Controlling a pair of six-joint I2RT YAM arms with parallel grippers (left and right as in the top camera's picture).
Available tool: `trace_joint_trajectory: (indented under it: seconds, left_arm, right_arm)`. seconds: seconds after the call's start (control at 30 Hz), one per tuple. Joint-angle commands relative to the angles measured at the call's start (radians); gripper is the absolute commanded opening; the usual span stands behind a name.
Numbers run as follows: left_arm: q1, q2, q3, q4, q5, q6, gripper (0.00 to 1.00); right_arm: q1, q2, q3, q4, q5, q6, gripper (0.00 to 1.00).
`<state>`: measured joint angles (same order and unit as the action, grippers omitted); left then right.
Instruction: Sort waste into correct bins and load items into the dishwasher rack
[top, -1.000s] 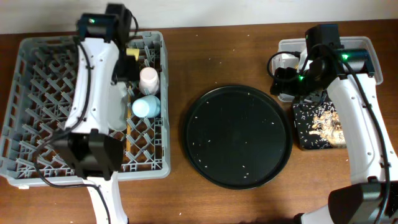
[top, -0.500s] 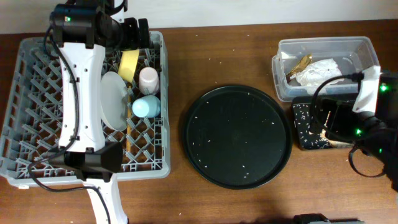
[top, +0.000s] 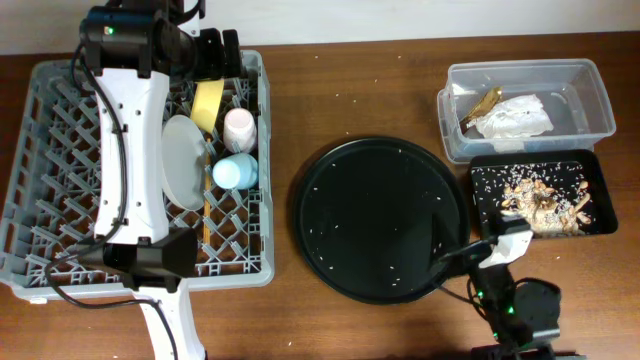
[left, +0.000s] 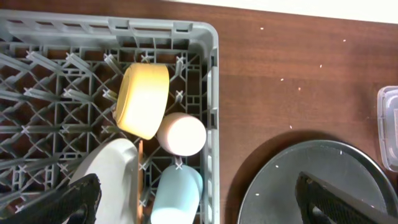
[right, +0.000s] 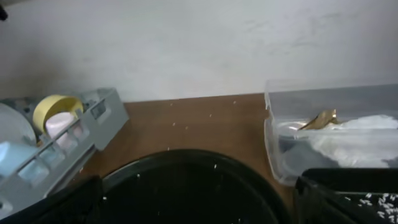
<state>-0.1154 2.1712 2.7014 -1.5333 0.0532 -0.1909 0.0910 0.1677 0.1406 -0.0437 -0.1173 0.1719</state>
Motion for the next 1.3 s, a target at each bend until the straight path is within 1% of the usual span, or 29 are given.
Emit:
trace_joint_trajectory:
  seconds: [0.0,0.03,0.07,0.13,0.57,0.63,0.73,0.8,0.83,0.9,0.93,0.97,1.0,1.03,1.07,1.1,1.13,1.2,1.23,1.27]
  left_arm:
    - [0.006,-0.008,0.012,0.000,0.007,0.005,0.99]
    - [0.006,-0.008,0.012,-0.001,0.007,0.005,0.99]
    - [0.006,-0.008,0.012,-0.001,0.007,0.005,0.99]
    - [0.006,-0.008,0.012,-0.001,0.007,0.005,0.99]
    - [0.002,-0.008,0.012,-0.001,0.007,0.005,0.99]
    - [0.003,-0.008,0.012,-0.032,0.007,0.005,0.99]
    - [0.000,-0.006,0.011,-0.132,-0.048,0.006,0.99]
    - [0.000,-0.028,-0.025,-0.068,-0.127,0.005,0.99]
    - [0.003,-0.080,-0.112,0.038,-0.148,0.008,0.99]
    - [0.012,-0.214,-0.341,0.241,-0.147,0.014,0.99]
    - [0.015,-0.320,-0.535,0.408,-0.144,0.045,0.99]
    - [0.019,-0.414,-0.715,0.558,-0.144,0.098,0.99]
    - [0.025,-0.544,-0.948,0.720,-0.144,0.190,0.99]
    - [0.031,-0.621,-1.080,0.792,-0.144,0.235,0.99]
    - [0.039,-0.719,-1.257,0.898,-0.145,0.288,0.99]
    - [0.042,-0.769,-1.352,0.961,-0.146,0.303,0.99]
    - [0.051,-0.869,-1.538,1.093,-0.147,0.305,0.99]
    - [0.068,-1.031,-1.817,1.279,-0.142,0.305,0.99]
    - [0.081,-1.147,-1.994,1.387,-0.141,0.305,0.99]
    - [0.093,-1.215,-2.081,1.444,-0.141,0.306,0.99]
  right_arm:
    - [0.009,-0.087,-0.086,0.010,0.076,-0.007,0.99]
    - [0.009,-0.113,-0.125,0.010,0.077,-0.007,0.98]
    - [0.009,-0.134,-0.135,-0.040,0.077,-0.007,0.98]
    - [0.008,-0.165,-0.135,-0.030,0.076,-0.007,0.98]
    - [0.008,-0.164,-0.135,-0.031,0.077,-0.007,0.98]
    - [0.008,-0.164,-0.135,-0.031,0.077,-0.007,0.98]
    - [0.008,-0.164,-0.135,-0.031,0.077,-0.007,0.98]
    - [0.008,-0.164,-0.135,-0.031,0.077,-0.007,0.98]
    - [0.008,-0.164,-0.135,-0.031,0.077,-0.007,0.98]
    - [0.008,-0.164,-0.135,-0.031,0.077,-0.007,0.98]
    - [0.008,-0.164,-0.135,-0.031,0.077,-0.007,0.98]
    - [0.008,-0.164,-0.135,-0.031,0.077,-0.007,0.98]
    - [0.008,-0.164,-0.135,-0.031,0.077,-0.007,0.98]
    - [0.008,-0.164,-0.135,-0.031,0.077,-0.007,0.98]
    - [0.008,-0.164,-0.135,-0.031,0.077,-0.007,0.98]
    - [0.008,-0.164,-0.135,-0.031,0.077,-0.007,0.98]
    - [0.008,-0.164,-0.135,-0.031,0.077,-0.007,0.98]
    - [0.008,-0.164,-0.135,-0.031,0.077,-0.007,0.98]
    - [0.008,-0.164,-0.135,-0.031,0.077,-0.007,0.98]
    - [0.008,-0.164,-0.135,-0.031,0.077,-0.007,0.98]
